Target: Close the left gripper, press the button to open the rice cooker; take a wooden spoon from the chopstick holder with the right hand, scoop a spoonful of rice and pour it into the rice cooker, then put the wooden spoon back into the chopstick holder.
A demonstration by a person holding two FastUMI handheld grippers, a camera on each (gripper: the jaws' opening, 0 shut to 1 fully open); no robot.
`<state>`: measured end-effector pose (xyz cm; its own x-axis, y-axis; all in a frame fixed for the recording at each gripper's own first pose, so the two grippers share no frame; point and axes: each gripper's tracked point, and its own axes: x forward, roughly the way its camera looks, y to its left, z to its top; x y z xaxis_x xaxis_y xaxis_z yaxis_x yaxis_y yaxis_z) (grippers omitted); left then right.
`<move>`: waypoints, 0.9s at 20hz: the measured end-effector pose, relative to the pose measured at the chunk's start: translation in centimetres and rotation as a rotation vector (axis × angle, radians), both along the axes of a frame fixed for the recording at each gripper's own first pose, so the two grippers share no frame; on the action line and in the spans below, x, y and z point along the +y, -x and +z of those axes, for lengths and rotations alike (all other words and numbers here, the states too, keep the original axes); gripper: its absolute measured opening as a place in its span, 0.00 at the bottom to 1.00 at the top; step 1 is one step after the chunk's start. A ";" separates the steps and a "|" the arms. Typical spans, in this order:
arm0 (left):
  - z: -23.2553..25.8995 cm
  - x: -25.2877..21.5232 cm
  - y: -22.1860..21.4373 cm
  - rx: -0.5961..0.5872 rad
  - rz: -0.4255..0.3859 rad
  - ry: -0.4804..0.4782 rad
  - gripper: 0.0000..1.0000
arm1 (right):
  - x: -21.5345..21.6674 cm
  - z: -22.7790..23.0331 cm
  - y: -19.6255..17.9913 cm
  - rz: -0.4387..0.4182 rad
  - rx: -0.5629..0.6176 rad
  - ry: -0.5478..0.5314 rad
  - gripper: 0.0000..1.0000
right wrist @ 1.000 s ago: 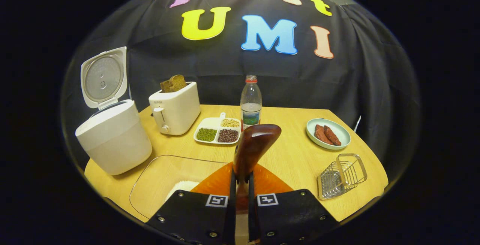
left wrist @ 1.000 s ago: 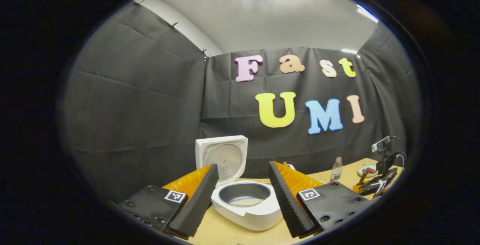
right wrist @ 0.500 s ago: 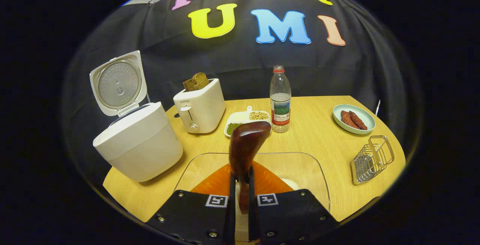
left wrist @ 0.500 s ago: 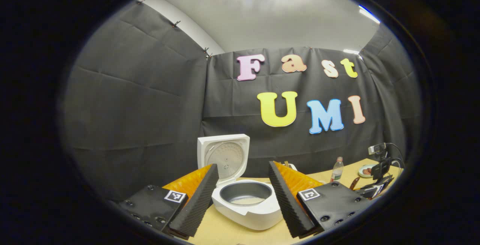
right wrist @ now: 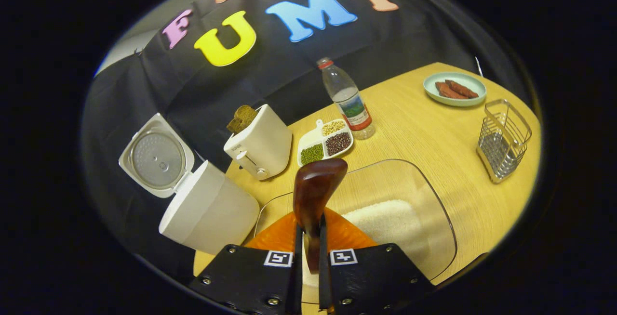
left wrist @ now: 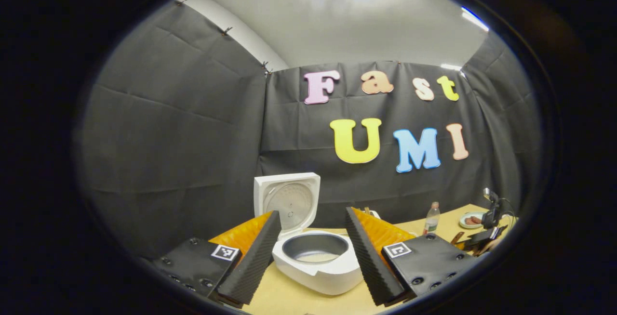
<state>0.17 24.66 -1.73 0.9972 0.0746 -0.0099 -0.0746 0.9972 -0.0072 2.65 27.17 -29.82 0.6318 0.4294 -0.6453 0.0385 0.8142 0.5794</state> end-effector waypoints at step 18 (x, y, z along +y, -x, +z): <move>1.2 -2.6 -0.1 -0.020 -0.033 0.002 0.93 | -3.4 6.9 -2.4 -0.217 0.081 -0.505 0.14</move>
